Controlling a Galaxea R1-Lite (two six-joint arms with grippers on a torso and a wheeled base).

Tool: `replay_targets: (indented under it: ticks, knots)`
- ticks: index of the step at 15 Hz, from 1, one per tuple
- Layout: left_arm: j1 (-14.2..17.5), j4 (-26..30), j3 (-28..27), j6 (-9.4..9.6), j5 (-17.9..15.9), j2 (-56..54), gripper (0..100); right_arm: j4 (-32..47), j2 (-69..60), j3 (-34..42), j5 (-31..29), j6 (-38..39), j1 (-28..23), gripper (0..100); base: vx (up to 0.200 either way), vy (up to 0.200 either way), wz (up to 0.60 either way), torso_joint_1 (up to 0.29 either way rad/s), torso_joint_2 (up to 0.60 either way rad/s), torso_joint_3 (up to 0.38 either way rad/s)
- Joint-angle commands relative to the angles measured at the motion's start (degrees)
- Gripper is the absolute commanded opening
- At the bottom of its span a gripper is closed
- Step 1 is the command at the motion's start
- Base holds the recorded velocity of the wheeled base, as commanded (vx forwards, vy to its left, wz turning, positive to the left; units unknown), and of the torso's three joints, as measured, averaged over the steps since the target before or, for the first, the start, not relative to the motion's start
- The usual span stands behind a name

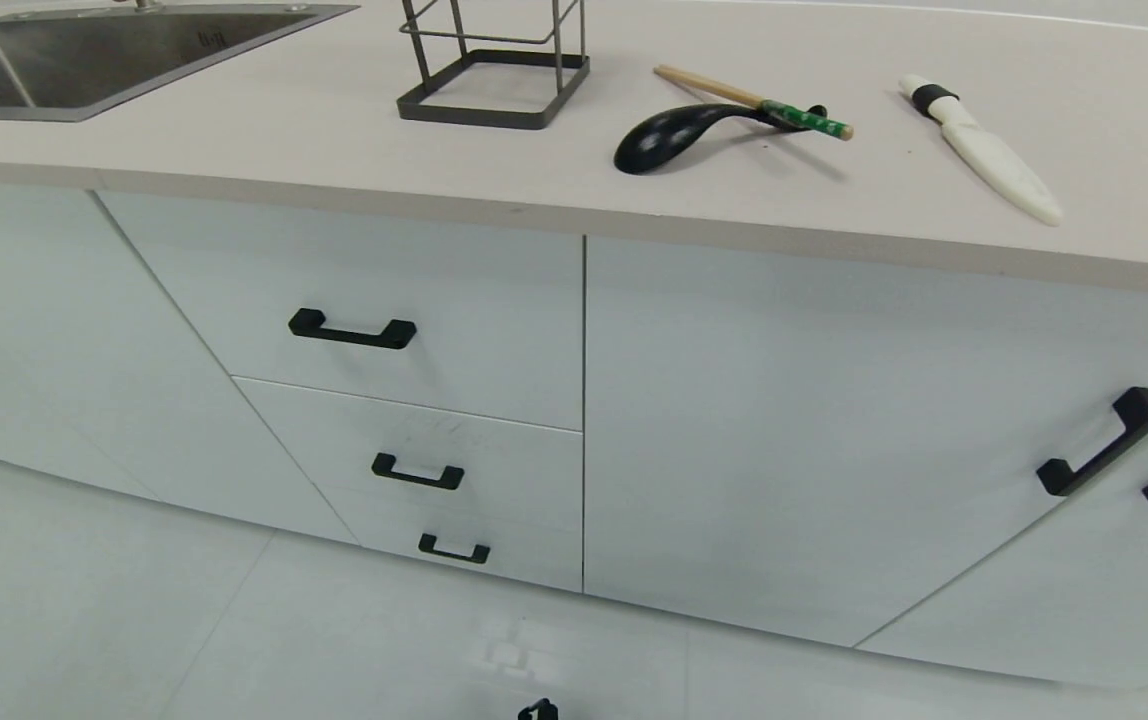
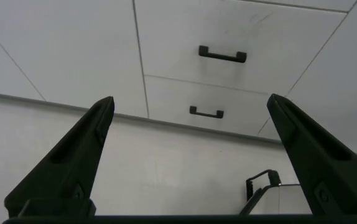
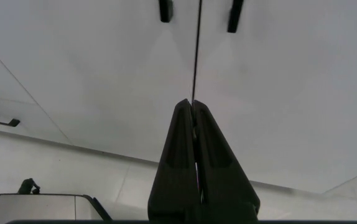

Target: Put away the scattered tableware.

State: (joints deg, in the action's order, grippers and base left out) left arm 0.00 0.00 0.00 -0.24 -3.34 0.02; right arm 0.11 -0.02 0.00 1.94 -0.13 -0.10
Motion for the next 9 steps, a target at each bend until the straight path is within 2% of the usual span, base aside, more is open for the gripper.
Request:
replay_targets:
  ticks: [1,7,8,9]
  knots:
    - [0.1,0.0,0.0,0.16,-0.2,0.0,100,0.0,0.0,0.0,0.0,0.0,0.0,0,0.0,0.0,0.0,0.0,0.0,0.0]
    - [0.0,-0.2,0.0,-0.46,0.2,0.0,100,0.0,0.0,0.0,0.0,0.0,0.0,0,0.0,0.0,0.0,0.0,0.0,0.0]
    - [0.1,-0.1,0.0,0.42,0.1,0.0,100,0.0,0.0,0.0,0.0,0.0,0.0,0,0.0,0.0,0.0,0.0,0.0,0.0]
    - [0.1,-0.4,0.0,3.06,-0.8,0.0,100,0.0,0.0,0.0,0.0,0.0,0.0,0,0.0,0.0,0.0,0.0,0.0,0.0]
